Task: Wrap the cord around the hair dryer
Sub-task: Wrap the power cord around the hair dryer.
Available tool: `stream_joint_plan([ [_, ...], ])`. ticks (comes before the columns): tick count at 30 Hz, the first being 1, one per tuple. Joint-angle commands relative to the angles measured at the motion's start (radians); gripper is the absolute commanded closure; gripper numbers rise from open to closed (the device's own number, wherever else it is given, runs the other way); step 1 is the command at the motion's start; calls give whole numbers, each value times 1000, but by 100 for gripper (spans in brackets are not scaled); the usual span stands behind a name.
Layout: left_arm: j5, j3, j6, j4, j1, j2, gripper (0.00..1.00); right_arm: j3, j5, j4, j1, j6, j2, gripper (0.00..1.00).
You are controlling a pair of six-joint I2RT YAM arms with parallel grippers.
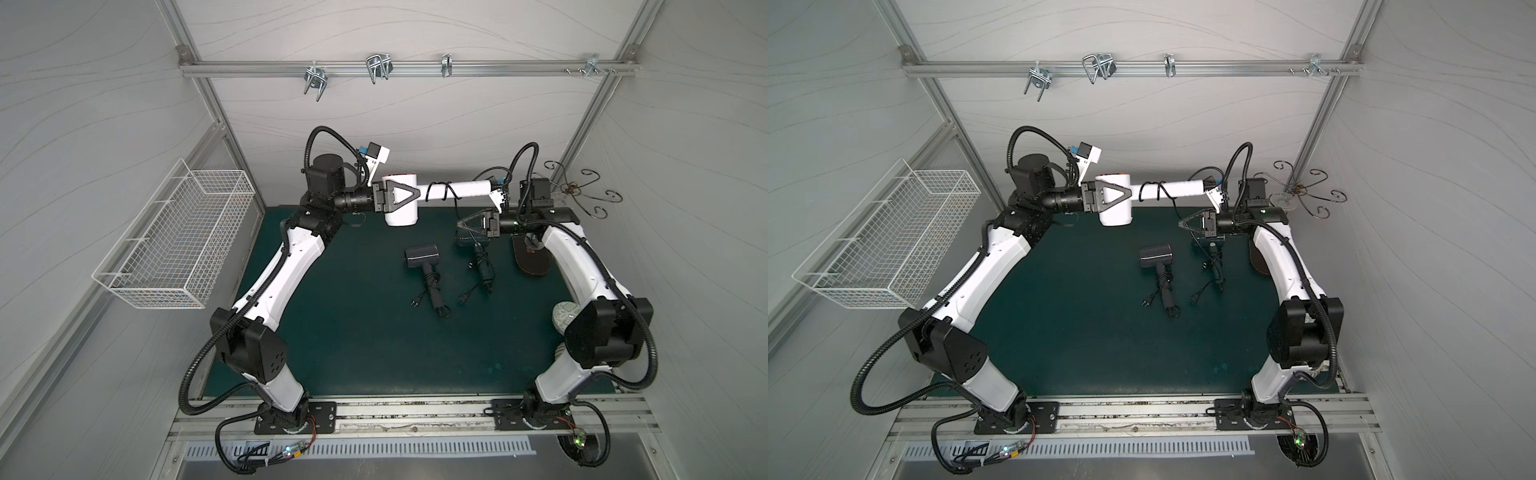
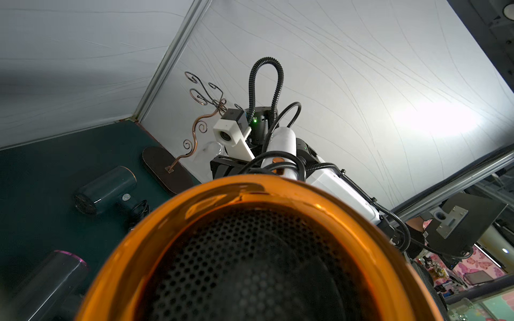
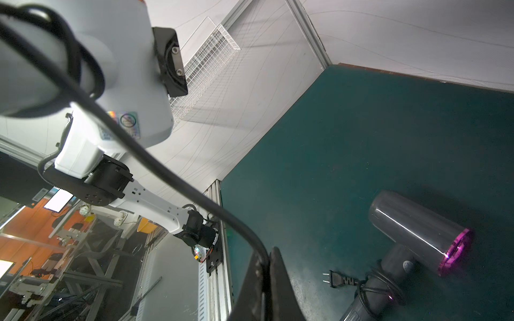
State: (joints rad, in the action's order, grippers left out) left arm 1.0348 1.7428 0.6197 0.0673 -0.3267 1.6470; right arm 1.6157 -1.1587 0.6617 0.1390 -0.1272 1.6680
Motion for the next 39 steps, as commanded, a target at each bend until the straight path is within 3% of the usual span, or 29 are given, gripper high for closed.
stream_joint_plan([
  [1,20,151,55,-280,22,-30,100,-38,67,74,37,-99,29,98],
  [14,1,188,69,-285,60,-26,100,-187,87,21,81,-133,53,85],
  [23,-22,203,84,-299,86,-21,100,-209,102,7,101,-113,76,90],
  [34,-51,192,87,-301,140,-32,100,-267,141,-23,104,-48,66,89],
  [39,-64,190,68,-270,162,-37,100,-288,161,-35,101,2,57,95],
])
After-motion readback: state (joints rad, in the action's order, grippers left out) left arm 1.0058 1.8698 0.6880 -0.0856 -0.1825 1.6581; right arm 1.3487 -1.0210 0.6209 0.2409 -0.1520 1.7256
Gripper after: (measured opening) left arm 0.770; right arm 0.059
